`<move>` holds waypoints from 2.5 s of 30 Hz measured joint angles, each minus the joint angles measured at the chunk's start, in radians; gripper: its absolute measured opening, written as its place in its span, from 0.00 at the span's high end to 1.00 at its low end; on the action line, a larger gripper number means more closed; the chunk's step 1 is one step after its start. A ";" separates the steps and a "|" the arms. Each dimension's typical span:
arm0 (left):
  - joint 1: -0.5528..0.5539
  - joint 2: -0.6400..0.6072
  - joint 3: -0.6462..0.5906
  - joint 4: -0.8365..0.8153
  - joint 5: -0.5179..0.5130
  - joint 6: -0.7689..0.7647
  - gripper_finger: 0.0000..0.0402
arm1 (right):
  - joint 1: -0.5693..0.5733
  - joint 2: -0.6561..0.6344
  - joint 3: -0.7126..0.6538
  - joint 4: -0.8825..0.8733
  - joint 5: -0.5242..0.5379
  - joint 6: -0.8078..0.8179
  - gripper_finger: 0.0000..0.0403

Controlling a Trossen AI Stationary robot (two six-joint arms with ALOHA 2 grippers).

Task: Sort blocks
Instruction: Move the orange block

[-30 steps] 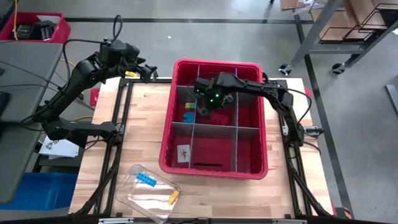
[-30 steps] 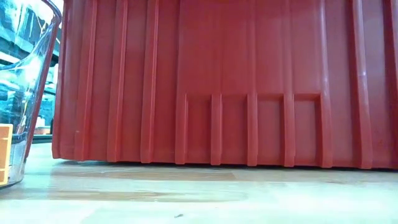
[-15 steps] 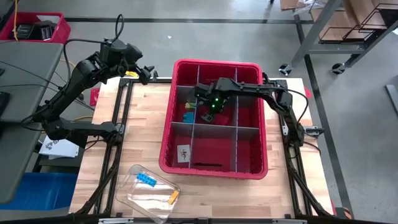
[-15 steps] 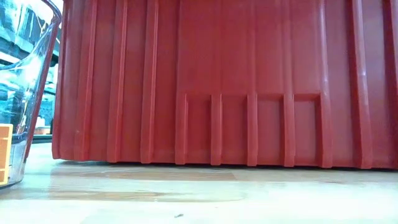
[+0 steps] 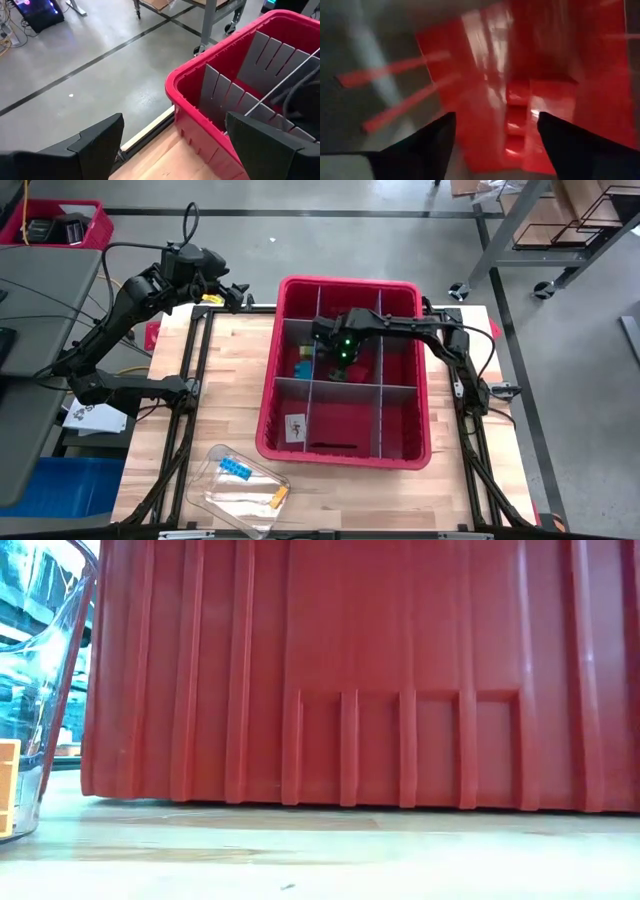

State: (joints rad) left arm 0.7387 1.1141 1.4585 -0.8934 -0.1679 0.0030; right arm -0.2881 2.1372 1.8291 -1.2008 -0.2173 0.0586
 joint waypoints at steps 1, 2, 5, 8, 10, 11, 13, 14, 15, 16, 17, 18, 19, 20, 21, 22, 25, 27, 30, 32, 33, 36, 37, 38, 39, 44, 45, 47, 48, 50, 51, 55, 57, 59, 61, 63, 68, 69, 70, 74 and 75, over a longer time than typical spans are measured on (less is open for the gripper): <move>0.000 0.000 0.003 -0.005 0.000 0.000 0.14 | 0.010 0.000 -0.004 -0.015 0.014 -0.042 0.30; 0.000 -0.001 0.005 -0.005 0.000 0.000 0.14 | 0.025 0.000 -0.009 -0.030 0.038 -0.084 0.27; 0.000 -0.003 0.018 0.000 0.000 0.005 0.14 | 0.061 -0.001 -0.027 -0.038 0.195 -0.159 0.20; 0.000 -0.006 0.026 0.001 0.000 0.029 0.14 | 0.093 -0.003 -0.037 0.027 0.401 -0.039 0.18; 0.000 -0.006 0.028 0.000 0.000 0.041 0.14 | 0.100 -0.003 -0.025 0.009 0.417 0.017 0.18; 0.000 -0.006 0.028 0.000 0.000 0.044 0.14 | 0.101 -0.003 -0.019 -0.018 0.383 0.014 0.18; 0.000 -0.006 0.028 -0.001 0.000 0.043 0.14 | 0.103 -0.003 -0.018 -0.007 0.303 0.032 0.18; 0.000 -0.006 0.028 -0.002 0.000 0.044 0.14 | 0.110 -0.002 -0.018 -0.001 0.284 0.066 0.18; 0.000 -0.006 0.028 -0.001 0.000 0.048 0.14 | 0.117 -0.001 -0.019 -0.001 0.283 0.097 0.18; 0.000 -0.006 0.028 -0.001 0.000 0.053 0.14 | 0.122 -0.001 -0.020 -0.001 0.275 0.123 0.18; 0.000 -0.006 0.028 -0.001 0.000 0.057 0.14 | 0.125 -0.001 -0.020 -0.010 0.249 0.151 0.18; 0.000 -0.006 0.028 -0.001 0.000 0.059 0.14 | 0.126 -0.001 -0.020 -0.021 0.204 0.192 0.18; 0.000 -0.006 0.028 -0.001 0.000 0.059 0.14 | 0.123 -0.001 -0.018 -0.034 0.149 0.248 0.18; 0.000 -0.006 0.028 -0.001 0.000 0.059 0.14 | 0.116 -0.001 -0.018 -0.046 0.093 0.300 0.18; 0.000 -0.006 0.028 -0.001 0.000 0.058 0.14 | 0.109 -0.001 -0.018 -0.054 0.041 0.341 0.18; 0.000 -0.006 0.028 0.000 0.000 0.058 0.14 | 0.104 -0.001 -0.018 -0.053 0.018 0.366 0.18; 0.000 -0.006 0.028 0.002 0.000 0.061 0.14 | 0.099 -0.001 -0.032 -0.020 0.022 0.412 0.18; 0.000 -0.006 0.028 0.007 0.000 0.061 0.14 | 0.100 -0.001 -0.041 0.007 0.058 0.441 0.18; 0.000 -0.006 0.028 0.018 -0.001 0.061 0.14 | 0.100 -0.001 -0.044 0.029 0.083 0.426 0.18; 0.000 -0.006 0.028 0.026 -0.003 0.061 0.14 | 0.111 -0.001 -0.044 0.032 0.137 0.390 0.18; 0.000 -0.005 0.028 0.026 -0.003 0.061 0.14 | 0.116 0.001 -0.044 0.030 0.169 0.388 0.18; 0.000 -0.003 0.028 0.025 -0.003 0.061 0.14 | 0.114 0.018 -0.043 0.017 0.188 0.425 0.18; 0.000 -0.003 0.028 0.025 -0.004 0.062 0.14 | 0.113 0.024 -0.043 0.004 0.194 0.435 0.18; 0.000 -0.003 0.028 0.026 -0.008 0.061 0.14 | 0.112 0.034 -0.044 -0.006 0.194 0.436 0.18; 0.000 -0.003 0.028 0.025 -0.009 0.061 0.14 | 0.111 0.040 -0.043 0.000 0.193 0.438 0.18; 0.000 -0.003 0.029 0.025 -0.022 0.061 0.14 | 0.107 0.067 -0.039 0.009 0.188 0.446 0.18; 0.000 -0.003 0.029 0.024 -0.022 0.061 0.14 | 0.106 0.069 -0.039 0.015 0.187 0.454 0.18; 0.000 -0.003 0.029 0.024 -0.022 0.061 0.14 | 0.105 0.070 -0.040 0.030 0.182 0.453 0.18; 0.000 -0.003 0.029 0.024 -0.022 0.061 0.14 | 0.106 0.071 -0.041 0.048 0.182 0.441 0.18; 0.000 -0.003 0.029 0.023 -0.022 0.061 0.14 | 0.106 0.072 -0.041 0.071 0.180 0.416 0.18; 0.000 -0.003 0.029 0.023 -0.022 0.061 0.14 | 0.106 0.072 -0.041 0.067 0.181 0.402 0.18; 0.000 -0.003 0.029 0.023 -0.022 0.065 0.14 | 0.116 0.088 -0.041 0.067 0.189 0.385 0.18; 0.000 -0.003 0.029 0.022 -0.022 0.078 0.14 | 0.116 0.102 -0.039 0.053 0.208 0.412 0.18; 0.000 -0.003 0.029 0.023 -0.023 0.083 0.14 | 0.119 0.108 -0.037 0.045 0.256 0.442 0.18; 0.000 -0.003 0.029 0.023 -0.022 0.081 0.14 | 0.118 0.106 -0.037 0.043 0.257 0.450 0.18; 0.000 -0.003 0.029 0.023 -0.022 0.081 0.14 | 0.117 0.102 -0.027 0.024 0.249 0.449 0.18; 0.000 -0.003 0.029 0.023 -0.022 0.081 0.14 | 0.114 0.097 -0.025 0.000 0.179 0.470 0.18; 0.000 -0.003 0.029 0.022 -0.022 0.081 0.14 | 0.111 0.098 -0.032 0.008 0.126 0.489 0.18; 0.000 -0.003 0.029 0.023 -0.022 0.081 0.14 | 0.109 0.098 -0.034 0.012 0.101 0.511 0.18; 0.000 -0.003 0.029 0.023 -0.023 0.081 0.14 | 0.113 0.072 -0.037 -0.007 0.069 0.574 0.18; 0.000 -0.003 0.029 0.023 -0.022 0.086 0.14 | 0.114 0.061 -0.037 -0.014 0.071 0.600 0.18</move>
State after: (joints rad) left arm 0.7387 1.1107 1.4872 -0.8707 -0.1902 0.0892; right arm -0.1746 2.1978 1.7916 -1.2147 -0.1468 0.6585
